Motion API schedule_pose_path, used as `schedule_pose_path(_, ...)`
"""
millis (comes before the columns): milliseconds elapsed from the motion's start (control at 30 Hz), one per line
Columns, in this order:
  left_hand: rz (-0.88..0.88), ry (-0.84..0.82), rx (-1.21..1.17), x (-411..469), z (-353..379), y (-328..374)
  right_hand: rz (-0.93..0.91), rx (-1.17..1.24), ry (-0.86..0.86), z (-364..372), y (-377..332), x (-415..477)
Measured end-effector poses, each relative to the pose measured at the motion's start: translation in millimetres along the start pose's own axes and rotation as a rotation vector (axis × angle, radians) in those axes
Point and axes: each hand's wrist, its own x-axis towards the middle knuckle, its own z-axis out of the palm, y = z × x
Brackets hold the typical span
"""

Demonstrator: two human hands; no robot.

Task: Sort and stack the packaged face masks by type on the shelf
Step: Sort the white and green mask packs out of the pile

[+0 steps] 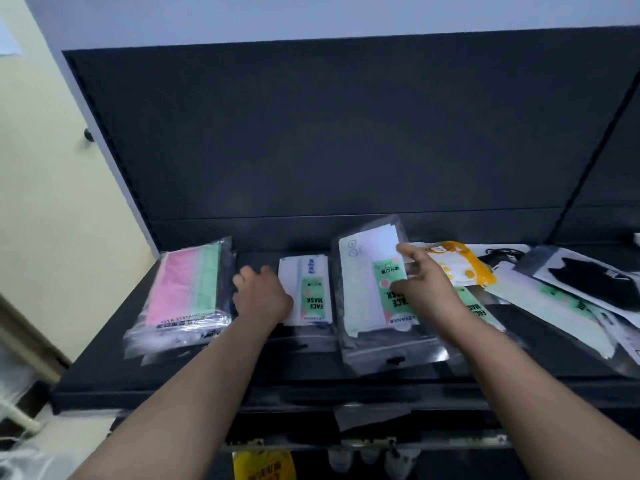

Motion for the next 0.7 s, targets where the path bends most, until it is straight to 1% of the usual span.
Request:
schedule_pose_path(67,0.094,0.114,0.058,7,-15,-8,-0.006,-0.006,-0.011,21,-4,7)
schedule_pose_path(133,0.165,0.168,0.069,13,-34,-18,-0.028,-0.009,-0.053,44,-7,14)
schedule_pose_path(200,0.217,0.164,0.034,18,-51,-28,-0.031,0.001,-0.101,67,-7,22)
schedule_pose_path(300,0.258,0.078,0.011,17,-60,-41,0.004,-0.027,-0.138,98,-7,31)
schedule_pose_path(333,0.267,0.054,0.018,14,-60,-44,-0.004,-0.09,-0.146,106,-7,32)
schedule_pose_path(367,0.276,0.042,0.024,12,-59,-46,-0.019,-0.221,-0.151,111,-5,34)
schedule_pose_path(433,0.29,0.04,0.015,9,-56,-49,-0.053,-0.604,-0.132,119,0,31)
schedule_pose_path(467,0.293,0.042,0.006,8,-55,-48,-0.065,-0.749,-0.128,122,3,28)
schedule_pose_path(500,0.297,0.049,-0.001,6,-55,-47,-0.066,-0.833,-0.135,125,5,25)
schedule_pose_path(600,0.331,0.092,-0.007,4,-55,-35,-0.103,-0.883,-0.132,125,9,18)
schedule_pose_path(700,0.393,0.132,-0.038,3,-53,-10,-0.261,-0.835,-0.032,96,6,13)
